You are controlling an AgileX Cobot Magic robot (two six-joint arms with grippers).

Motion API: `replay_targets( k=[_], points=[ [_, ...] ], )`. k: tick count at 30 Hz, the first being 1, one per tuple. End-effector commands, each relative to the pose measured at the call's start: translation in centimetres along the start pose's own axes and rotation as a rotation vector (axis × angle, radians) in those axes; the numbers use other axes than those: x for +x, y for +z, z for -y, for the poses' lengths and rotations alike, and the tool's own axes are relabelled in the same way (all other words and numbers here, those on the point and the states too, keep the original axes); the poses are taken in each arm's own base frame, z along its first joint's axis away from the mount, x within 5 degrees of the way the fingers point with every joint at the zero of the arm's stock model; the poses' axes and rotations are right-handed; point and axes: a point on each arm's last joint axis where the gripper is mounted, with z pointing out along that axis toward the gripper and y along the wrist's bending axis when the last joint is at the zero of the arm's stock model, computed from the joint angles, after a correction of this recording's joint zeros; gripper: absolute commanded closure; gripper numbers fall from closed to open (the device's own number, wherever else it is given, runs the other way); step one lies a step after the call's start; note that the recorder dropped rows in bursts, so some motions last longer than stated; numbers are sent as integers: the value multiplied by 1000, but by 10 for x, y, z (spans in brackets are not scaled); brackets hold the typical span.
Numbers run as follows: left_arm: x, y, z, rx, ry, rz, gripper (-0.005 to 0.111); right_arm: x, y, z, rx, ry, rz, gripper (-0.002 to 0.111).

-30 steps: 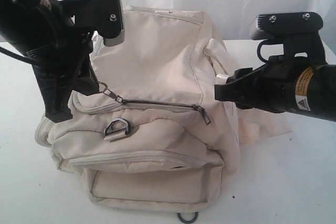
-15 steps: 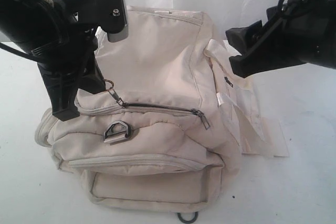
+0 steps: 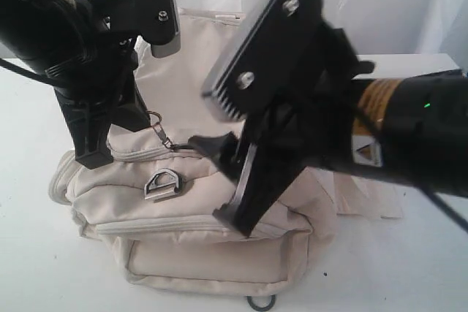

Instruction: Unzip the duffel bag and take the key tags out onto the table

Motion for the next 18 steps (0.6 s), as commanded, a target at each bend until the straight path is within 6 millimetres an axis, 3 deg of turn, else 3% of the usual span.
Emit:
replay_targets(
  k=[1, 10, 18],
  points=[
    [2, -3, 3, 20, -11, 6, 107, 8, 31, -19, -77, -57, -36, 44],
    [2, -3, 4, 26, -11, 0, 107, 35, 74, -36, -149, -171, -136, 44],
    [2, -3, 4, 26, -9, 0, 107, 49, 83, -39, -169, -181, -242, 50]
  ],
)
